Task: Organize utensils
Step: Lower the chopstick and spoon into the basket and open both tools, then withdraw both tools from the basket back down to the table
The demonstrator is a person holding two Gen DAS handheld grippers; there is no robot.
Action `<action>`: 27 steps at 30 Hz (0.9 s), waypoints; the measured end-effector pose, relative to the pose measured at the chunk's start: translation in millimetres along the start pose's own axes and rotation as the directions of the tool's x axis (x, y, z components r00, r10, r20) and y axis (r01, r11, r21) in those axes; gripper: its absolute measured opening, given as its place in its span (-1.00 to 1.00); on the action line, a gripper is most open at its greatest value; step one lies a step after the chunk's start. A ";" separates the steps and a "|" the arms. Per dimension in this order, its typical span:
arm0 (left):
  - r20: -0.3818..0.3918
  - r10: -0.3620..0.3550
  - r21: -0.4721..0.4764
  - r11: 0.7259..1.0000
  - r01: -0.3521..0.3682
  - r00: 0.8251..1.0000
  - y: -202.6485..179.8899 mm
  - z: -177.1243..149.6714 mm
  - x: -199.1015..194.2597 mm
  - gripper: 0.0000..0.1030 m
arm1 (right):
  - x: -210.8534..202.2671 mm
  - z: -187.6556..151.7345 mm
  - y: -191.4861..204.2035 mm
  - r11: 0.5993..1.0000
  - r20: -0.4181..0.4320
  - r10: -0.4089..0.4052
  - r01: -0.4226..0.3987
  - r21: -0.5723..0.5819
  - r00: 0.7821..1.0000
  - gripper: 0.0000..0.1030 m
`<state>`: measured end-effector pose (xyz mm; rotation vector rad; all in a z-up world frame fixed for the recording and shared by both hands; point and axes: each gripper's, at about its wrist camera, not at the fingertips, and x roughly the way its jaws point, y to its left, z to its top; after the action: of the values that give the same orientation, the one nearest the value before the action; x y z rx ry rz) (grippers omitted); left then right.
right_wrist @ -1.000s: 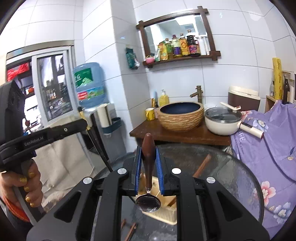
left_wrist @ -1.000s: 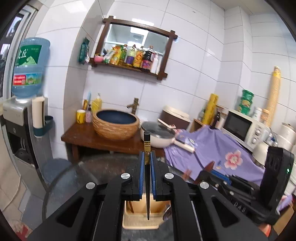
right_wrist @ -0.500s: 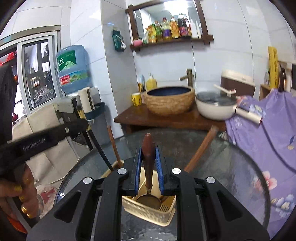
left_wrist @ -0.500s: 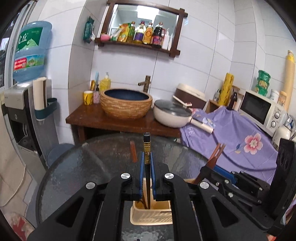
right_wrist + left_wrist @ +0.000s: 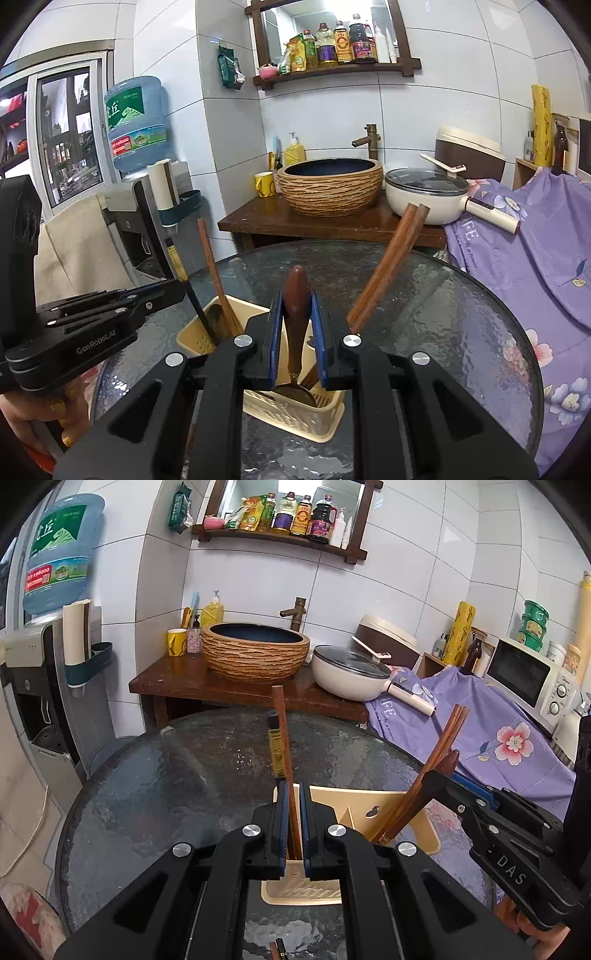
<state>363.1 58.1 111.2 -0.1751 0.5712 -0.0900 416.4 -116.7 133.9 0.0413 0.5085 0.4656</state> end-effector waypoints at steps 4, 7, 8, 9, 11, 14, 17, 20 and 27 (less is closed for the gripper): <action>0.021 -0.023 -0.021 0.999 0.024 1.000 0.1 -5.5 -8.8 -0.57 | -0.5 -6.0 -3.9 1.000 -0.002 -0.014 0.014 0.002 1.000 -0.62; 0.058 -0.024 -0.028 0.999 0.026 0.998 -1.1 -18.1 -23.0 0.23 | -6.0 -12.0 -7.8 1.000 0.013 -0.009 0.009 0.011 1.000 0.07; 0.069 -0.024 -0.023 0.999 0.025 0.997 -1.4 -22.5 -27.4 0.35 | -11.8 -14.8 -9.4 1.000 0.034 -0.004 0.003 0.024 0.999 0.18; 0.078 -0.016 -0.011 1.000 0.017 0.997 -2.2 -28.4 -32.3 0.39 | -18.3 -17.6 -9.4 1.000 0.053 -0.007 0.005 0.025 0.999 0.18; 0.089 0.016 0.012 1.000 -0.017 0.996 -1.5 -39.9 -41.3 0.61 | -26.8 -21.9 -6.8 1.000 0.068 -0.016 0.016 0.005 0.998 0.21; 0.107 0.068 0.012 0.997 -0.070 0.992 5.0 -58.1 -53.8 0.87 | -45.3 -32.9 -0.8 0.999 0.105 -0.029 0.031 -0.017 0.994 0.53; 0.109 0.091 -0.009 0.996 -0.091 0.990 14.7 -77.9 -62.3 0.87 | -58.1 -49.7 10.9 0.998 0.095 -0.027 0.032 -0.050 0.995 0.61; 0.058 0.110 -0.038 0.993 -0.108 0.992 25.3 -99.2 -62.7 0.87 | -60.1 -69.0 20.5 0.997 0.034 -0.019 0.021 -0.073 0.999 0.65; -0.078 0.152 -0.064 0.986 -0.157 0.985 48.3 -148.5 -58.8 0.87 | -45.8 -128.9 27.3 0.998 -0.134 -0.040 0.031 -0.063 0.990 0.65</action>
<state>234.7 92.6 10.4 -0.1957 0.6595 0.0747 307.9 -122.1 46.3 -0.0581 0.6266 0.4507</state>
